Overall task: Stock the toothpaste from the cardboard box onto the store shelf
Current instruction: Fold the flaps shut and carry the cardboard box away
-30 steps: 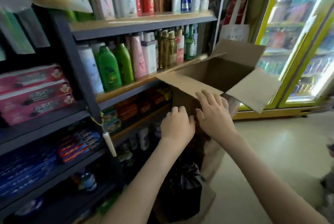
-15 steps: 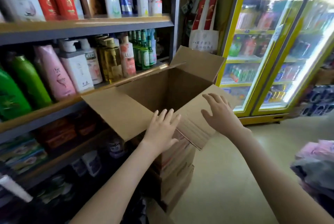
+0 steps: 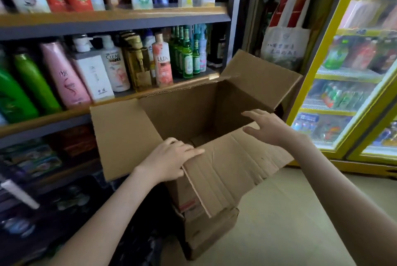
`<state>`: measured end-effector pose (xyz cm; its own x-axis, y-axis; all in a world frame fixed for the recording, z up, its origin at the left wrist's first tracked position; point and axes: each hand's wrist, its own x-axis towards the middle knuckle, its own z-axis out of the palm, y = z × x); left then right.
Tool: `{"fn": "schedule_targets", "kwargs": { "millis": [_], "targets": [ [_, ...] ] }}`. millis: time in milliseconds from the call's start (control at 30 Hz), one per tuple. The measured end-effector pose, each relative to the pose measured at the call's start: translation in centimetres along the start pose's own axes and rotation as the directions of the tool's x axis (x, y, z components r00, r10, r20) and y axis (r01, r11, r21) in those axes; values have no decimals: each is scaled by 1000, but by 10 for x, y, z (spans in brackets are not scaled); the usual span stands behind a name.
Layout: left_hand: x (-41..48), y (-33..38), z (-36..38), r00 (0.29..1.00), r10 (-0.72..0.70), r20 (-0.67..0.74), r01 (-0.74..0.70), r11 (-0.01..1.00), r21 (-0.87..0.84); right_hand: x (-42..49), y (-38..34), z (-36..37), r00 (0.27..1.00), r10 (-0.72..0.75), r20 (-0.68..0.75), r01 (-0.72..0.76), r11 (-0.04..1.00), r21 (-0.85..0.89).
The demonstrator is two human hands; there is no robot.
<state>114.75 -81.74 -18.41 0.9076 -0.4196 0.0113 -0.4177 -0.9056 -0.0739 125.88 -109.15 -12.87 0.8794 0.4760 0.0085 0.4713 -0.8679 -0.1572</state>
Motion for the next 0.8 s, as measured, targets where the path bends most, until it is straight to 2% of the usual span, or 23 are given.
{"fn": "schedule_targets", "kwargs": {
  "millis": [67,133,200,267,333,467,600,667,733,767,800],
  "targets": [
    [1,2,0,984,-176,-15,169,959,-226,10,8,-4,998,-40,56,37,998,44],
    [-3,6,1,939,-343,-28,301,858,-416,19,25,-10,993,-72,93,56,984,171],
    [-5,11,3,894,-447,-31,378,788,-486,30,49,-19,995,-70,69,41,934,356],
    [-5,19,1,843,-537,-34,440,724,-531,38,69,-33,998,-39,58,-1,827,563],
    [-5,25,-2,791,-609,-52,476,668,-572,47,84,-47,995,-99,34,47,719,693],
    [-3,30,-10,679,-733,-41,530,528,-664,66,100,-72,979,-173,-112,193,575,795],
    [-1,26,-17,589,-803,-89,541,474,-694,83,107,-85,914,-104,-393,398,419,816],
    [1,21,-22,558,-826,-84,527,431,-733,87,107,-87,817,-31,-576,520,471,713],
    [6,17,-30,499,-862,-90,458,351,-817,93,102,-87,708,-44,-705,573,619,538],
    [9,13,-33,473,-876,-93,456,333,-825,98,98,-85,690,-100,-717,557,706,437],
    [14,8,-35,447,-888,-110,494,348,-797,106,92,-83,713,-172,-680,522,778,350]
  ]
}}
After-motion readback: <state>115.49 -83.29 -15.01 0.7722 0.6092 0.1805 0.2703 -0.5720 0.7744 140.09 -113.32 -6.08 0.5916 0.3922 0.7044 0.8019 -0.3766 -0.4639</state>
